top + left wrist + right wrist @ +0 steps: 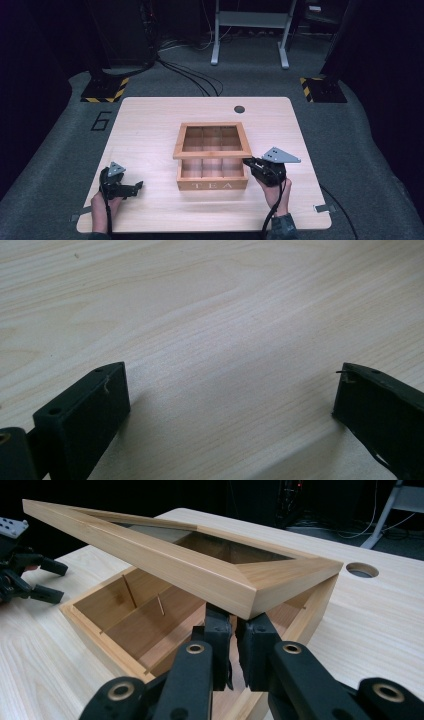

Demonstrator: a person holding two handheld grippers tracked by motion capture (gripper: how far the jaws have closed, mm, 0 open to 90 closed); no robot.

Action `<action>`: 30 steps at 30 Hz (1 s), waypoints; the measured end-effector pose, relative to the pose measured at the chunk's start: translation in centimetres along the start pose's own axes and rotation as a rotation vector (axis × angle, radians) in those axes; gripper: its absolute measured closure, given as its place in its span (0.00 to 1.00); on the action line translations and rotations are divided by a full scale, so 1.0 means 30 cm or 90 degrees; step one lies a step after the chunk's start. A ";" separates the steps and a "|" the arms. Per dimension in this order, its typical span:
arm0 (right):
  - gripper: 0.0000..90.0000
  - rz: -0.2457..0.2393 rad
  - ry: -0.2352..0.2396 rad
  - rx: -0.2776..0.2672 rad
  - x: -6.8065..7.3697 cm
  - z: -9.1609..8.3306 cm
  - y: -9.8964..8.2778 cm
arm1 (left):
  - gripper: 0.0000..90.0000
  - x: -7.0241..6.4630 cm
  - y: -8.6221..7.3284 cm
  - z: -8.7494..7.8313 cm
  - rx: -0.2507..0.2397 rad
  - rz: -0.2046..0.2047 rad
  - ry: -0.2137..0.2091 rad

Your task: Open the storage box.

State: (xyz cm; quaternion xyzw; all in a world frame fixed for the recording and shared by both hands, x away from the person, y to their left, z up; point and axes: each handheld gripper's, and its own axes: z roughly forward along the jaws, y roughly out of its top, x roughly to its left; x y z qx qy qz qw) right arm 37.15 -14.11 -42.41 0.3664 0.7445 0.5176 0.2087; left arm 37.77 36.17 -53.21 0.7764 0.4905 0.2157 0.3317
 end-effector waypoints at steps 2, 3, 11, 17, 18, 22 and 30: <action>0.93 0.000 0.000 -0.001 -0.001 0.001 0.012 | 0.01 0.000 0.000 0.000 0.000 0.000 0.000; 0.93 -0.004 0.002 -0.002 -0.003 0.001 0.018 | 0.01 0.000 0.000 0.000 0.000 0.000 0.000; 0.93 -0.012 0.000 -0.005 -0.002 0.010 0.061 | 0.01 0.000 0.000 0.001 -0.002 0.000 0.000; 0.93 -0.016 -0.002 -0.004 -0.002 0.018 0.093 | 0.01 0.000 0.000 0.001 -0.002 0.000 0.000; 0.93 -0.021 -0.001 -0.004 -0.004 0.021 0.103 | 0.01 0.000 0.000 0.001 -0.002 0.000 0.000; 0.93 -0.029 0.001 -0.004 -0.004 0.027 0.127 | 0.01 0.000 0.000 0.001 -0.002 -0.001 0.000; 0.93 -0.032 -0.003 -0.002 -0.011 0.032 0.162 | 0.01 0.000 0.000 0.001 -0.002 -0.001 0.000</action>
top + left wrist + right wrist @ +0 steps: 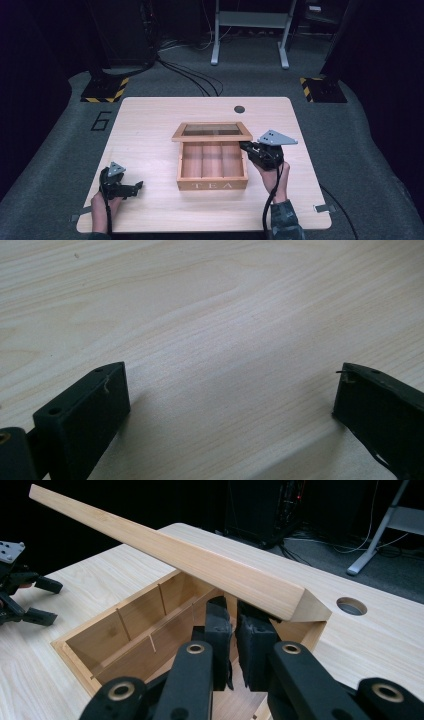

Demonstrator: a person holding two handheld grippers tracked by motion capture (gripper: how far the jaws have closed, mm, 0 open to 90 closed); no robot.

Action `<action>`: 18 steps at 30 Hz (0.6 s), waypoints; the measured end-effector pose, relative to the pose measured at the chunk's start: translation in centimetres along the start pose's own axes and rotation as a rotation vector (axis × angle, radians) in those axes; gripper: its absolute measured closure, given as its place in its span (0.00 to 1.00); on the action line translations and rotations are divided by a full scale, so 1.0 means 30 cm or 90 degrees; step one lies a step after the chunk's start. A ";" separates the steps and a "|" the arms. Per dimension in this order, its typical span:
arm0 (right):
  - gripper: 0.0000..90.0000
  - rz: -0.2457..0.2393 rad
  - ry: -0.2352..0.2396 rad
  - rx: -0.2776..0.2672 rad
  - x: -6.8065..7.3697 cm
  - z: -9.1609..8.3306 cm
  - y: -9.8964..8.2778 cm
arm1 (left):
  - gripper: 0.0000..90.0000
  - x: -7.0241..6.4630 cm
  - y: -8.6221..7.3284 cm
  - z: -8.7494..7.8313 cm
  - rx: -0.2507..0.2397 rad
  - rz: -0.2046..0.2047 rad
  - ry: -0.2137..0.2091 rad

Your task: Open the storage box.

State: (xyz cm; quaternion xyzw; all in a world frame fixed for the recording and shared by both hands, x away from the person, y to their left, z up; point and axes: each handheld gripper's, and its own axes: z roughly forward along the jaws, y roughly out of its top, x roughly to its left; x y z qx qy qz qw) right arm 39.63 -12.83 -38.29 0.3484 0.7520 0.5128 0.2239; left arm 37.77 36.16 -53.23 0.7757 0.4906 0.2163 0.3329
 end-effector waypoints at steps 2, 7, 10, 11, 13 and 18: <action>0.93 -0.005 -0.001 -0.001 -0.006 0.002 0.010 | 0.01 0.000 0.000 0.000 0.000 0.000 0.000; 0.93 -0.007 -0.003 0.000 -0.016 0.007 0.037 | 0.01 0.000 0.000 0.000 0.000 0.000 0.000; 0.93 -0.011 -0.003 -0.002 -0.022 0.012 0.051 | 0.01 0.000 0.000 0.000 0.000 0.001 0.000; 0.93 -0.011 -0.003 -0.002 -0.022 0.012 0.051 | 0.01 0.000 0.000 0.000 -0.001 0.000 0.000; 0.93 -0.011 -0.005 -0.002 -0.029 0.016 0.066 | 0.01 0.001 0.000 0.000 0.000 0.002 0.000; 0.93 -0.011 -0.008 -0.002 -0.038 0.021 0.090 | 0.01 0.000 0.000 0.000 0.001 0.001 -0.001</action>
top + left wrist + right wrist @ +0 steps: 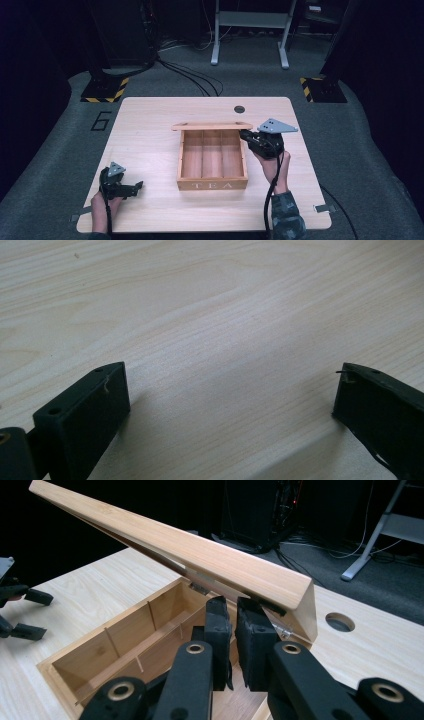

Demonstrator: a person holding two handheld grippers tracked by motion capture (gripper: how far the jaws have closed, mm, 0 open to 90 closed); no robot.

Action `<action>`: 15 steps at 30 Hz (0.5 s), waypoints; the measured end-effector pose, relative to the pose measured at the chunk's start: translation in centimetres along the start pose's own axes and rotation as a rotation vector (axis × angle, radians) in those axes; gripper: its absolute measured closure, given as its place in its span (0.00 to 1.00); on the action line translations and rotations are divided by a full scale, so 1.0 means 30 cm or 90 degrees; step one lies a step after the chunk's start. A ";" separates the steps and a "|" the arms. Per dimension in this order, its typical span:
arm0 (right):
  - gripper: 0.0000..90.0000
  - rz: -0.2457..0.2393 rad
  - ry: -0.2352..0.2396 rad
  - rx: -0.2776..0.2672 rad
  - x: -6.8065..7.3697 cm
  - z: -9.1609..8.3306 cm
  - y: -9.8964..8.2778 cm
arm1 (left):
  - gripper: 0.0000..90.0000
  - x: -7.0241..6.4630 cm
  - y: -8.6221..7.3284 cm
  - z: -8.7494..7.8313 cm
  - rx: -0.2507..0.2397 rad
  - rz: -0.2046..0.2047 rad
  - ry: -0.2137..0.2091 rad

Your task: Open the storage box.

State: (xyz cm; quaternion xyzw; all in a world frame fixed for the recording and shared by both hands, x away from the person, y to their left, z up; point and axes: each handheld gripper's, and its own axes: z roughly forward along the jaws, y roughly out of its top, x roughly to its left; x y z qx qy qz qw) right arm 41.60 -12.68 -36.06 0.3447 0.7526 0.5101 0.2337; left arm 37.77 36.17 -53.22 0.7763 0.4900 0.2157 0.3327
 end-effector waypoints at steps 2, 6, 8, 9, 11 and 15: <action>0.93 -0.001 -0.003 0.000 -0.009 0.004 0.019 | 0.01 0.000 0.000 0.000 -0.001 0.001 0.001; 0.93 0.001 -0.004 0.001 -0.022 0.009 0.043 | 0.01 0.000 0.000 0.000 -0.001 0.001 0.001; 0.93 0.001 -0.005 0.001 -0.025 0.012 0.049 | 0.01 0.000 0.000 0.001 -0.001 0.001 0.001; 0.93 0.002 -0.005 0.001 -0.031 0.016 0.060 | 0.01 0.000 0.000 0.000 -0.001 0.000 0.001; 0.93 -0.001 -0.005 0.002 -0.037 0.021 0.071 | 0.01 0.000 0.000 0.000 -0.001 0.001 0.001; 0.93 0.000 -0.009 0.000 -0.050 0.030 0.090 | 0.01 0.000 0.000 0.000 -0.001 0.001 0.001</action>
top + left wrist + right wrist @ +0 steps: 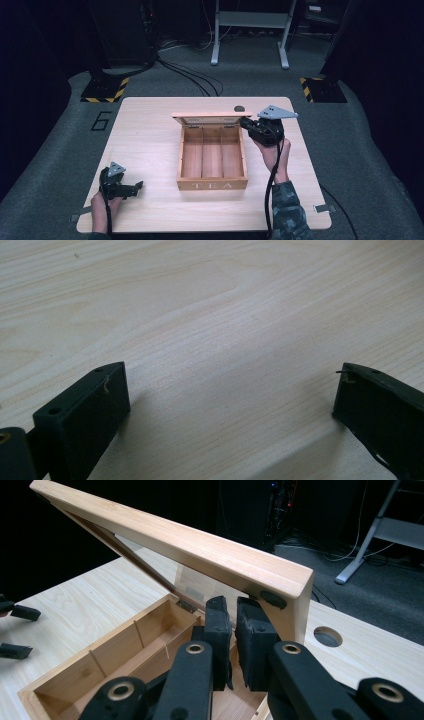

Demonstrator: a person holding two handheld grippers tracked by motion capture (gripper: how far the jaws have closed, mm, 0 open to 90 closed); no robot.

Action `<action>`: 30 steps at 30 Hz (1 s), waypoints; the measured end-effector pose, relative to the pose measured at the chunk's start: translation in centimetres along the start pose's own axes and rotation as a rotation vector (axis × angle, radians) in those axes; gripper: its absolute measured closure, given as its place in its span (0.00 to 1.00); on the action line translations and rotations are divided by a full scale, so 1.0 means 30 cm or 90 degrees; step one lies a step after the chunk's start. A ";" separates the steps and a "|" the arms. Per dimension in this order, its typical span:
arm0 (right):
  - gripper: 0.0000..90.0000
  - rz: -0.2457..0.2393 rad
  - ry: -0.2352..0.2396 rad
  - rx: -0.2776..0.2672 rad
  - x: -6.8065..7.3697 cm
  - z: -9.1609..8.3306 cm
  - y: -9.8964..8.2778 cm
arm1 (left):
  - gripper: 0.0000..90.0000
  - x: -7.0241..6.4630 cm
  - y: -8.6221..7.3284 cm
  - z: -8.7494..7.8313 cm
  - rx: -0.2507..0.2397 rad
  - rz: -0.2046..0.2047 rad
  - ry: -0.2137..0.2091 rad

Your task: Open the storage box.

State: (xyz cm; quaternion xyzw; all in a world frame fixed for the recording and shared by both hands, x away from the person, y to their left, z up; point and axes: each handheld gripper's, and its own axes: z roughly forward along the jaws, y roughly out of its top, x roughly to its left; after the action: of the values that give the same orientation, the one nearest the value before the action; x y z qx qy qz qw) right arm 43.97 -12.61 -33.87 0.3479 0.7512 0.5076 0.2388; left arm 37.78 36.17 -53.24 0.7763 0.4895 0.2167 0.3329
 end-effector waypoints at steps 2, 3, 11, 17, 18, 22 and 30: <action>0.93 0.002 -0.001 0.000 -0.006 0.004 0.009 | 0.01 0.000 0.000 0.000 0.000 0.000 0.000; 0.93 0.007 -0.001 0.001 -0.008 0.005 0.013 | 0.01 0.000 0.000 0.000 0.001 0.000 0.000; 0.93 0.007 -0.006 0.002 -0.027 0.020 0.042 | 0.01 -0.001 0.000 0.000 -0.001 -0.003 0.000; 0.93 0.011 -0.004 0.002 -0.039 0.029 0.055 | 0.01 -0.001 0.000 0.000 -0.001 -0.004 0.000; 0.93 0.014 -0.006 0.004 -0.040 0.032 0.061 | 0.01 -0.001 0.000 0.000 -0.001 -0.004 0.000; 0.93 0.012 -0.006 0.003 -0.048 0.038 0.068 | 0.01 0.000 0.000 0.001 -0.002 -0.002 0.000; 0.93 0.016 -0.008 0.006 -0.059 0.049 0.085 | 0.01 0.000 0.000 0.001 -0.002 -0.003 0.000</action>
State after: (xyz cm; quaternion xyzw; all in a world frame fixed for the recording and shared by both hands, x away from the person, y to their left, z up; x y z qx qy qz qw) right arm 46.88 -12.46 -32.03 0.3621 0.7476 0.5045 0.2355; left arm 37.79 36.16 -53.25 0.7747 0.4908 0.2170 0.3345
